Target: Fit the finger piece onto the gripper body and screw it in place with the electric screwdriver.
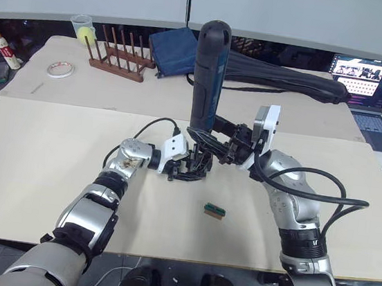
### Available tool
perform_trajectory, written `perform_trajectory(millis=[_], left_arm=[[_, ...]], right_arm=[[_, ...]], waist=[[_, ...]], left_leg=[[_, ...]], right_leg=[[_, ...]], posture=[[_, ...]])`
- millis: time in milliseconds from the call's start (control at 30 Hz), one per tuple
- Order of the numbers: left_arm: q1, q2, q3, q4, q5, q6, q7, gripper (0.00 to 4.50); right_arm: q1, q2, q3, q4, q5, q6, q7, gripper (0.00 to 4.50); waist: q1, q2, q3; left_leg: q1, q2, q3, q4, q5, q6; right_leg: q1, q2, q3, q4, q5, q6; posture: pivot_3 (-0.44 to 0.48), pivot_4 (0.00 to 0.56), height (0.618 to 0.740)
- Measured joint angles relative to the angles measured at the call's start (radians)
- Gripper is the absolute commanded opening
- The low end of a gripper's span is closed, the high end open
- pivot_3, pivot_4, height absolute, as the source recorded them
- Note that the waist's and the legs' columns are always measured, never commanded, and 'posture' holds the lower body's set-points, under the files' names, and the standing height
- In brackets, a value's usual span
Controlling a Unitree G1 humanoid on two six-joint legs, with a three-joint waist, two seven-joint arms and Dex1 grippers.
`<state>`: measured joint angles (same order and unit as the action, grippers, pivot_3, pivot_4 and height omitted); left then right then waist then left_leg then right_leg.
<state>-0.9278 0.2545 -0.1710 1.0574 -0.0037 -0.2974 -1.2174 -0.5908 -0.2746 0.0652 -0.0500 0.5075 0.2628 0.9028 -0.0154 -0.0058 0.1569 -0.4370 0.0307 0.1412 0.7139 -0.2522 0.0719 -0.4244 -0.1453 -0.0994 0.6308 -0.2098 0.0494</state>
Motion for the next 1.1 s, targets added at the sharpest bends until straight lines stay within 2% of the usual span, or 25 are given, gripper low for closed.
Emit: perform_trajectory(millis=[1100], left_arm=[[0.0,0.004,0.0,0.0,0.001,0.011,0.001,2.33]], right_arm=[[-0.034,-0.018,0.009,0.056,0.01,0.004,0.004,1.94]], waist=[[-0.002,0.0,-0.001]], left_leg=[[0.002,0.001,0.0,0.0,0.0,0.0]], right_leg=[[0.001,0.0,0.001,0.0,0.0,0.0]], posture=[[0.0,0.15,0.73]])
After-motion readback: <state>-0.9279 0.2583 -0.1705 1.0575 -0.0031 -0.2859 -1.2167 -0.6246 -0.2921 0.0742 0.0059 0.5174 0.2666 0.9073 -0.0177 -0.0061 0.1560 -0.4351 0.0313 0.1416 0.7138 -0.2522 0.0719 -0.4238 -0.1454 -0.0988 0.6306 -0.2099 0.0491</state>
